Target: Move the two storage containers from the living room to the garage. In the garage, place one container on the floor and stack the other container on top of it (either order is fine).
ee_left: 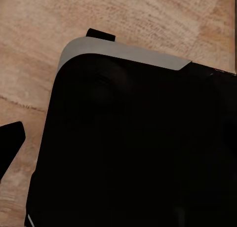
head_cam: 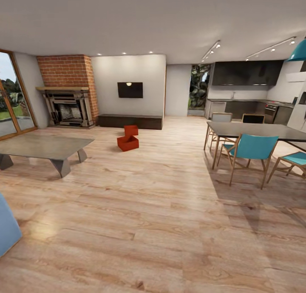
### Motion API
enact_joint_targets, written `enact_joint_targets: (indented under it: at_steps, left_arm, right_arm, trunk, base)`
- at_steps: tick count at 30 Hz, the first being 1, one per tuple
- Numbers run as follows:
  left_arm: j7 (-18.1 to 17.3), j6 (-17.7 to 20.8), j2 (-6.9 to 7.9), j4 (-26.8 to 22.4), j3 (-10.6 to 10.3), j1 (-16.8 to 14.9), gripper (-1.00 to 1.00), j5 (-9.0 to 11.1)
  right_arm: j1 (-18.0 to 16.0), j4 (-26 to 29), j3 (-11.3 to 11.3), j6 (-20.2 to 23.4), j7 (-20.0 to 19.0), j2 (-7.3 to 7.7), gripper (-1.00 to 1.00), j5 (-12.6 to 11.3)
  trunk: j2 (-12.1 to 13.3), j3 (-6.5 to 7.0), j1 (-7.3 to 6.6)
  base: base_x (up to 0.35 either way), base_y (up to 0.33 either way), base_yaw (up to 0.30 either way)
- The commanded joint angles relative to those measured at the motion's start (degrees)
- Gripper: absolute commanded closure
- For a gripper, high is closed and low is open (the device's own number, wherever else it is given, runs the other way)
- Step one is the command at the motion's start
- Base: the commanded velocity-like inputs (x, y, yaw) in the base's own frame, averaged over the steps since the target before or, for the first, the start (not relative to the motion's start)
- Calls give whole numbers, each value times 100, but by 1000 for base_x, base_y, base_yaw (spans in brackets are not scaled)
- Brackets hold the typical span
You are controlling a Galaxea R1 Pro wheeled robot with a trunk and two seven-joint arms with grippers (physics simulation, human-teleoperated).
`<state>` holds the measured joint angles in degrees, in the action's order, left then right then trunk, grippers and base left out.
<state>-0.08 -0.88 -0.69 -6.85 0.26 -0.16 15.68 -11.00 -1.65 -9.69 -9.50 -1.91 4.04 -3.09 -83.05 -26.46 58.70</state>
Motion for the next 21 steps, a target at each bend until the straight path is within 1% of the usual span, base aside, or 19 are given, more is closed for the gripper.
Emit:
enact_joint_targets:
  at_steps: [1,21]
  left_arm:
    - [-1,-9,-1,-1,1,-2,-100,32]
    - [-1,-9,-1,-1,1,-2,-100,32]
  right_arm:
    - [-7,-18,-33,-35,-20,1,-100,-34]
    - [-7,-18,-33,-35,-20,1,-100,-34]
  trunk:
    - [-3,-6,3]
    - [-3,-6,3]
  base:
    - [322,0,0]
    - [322,0,0]
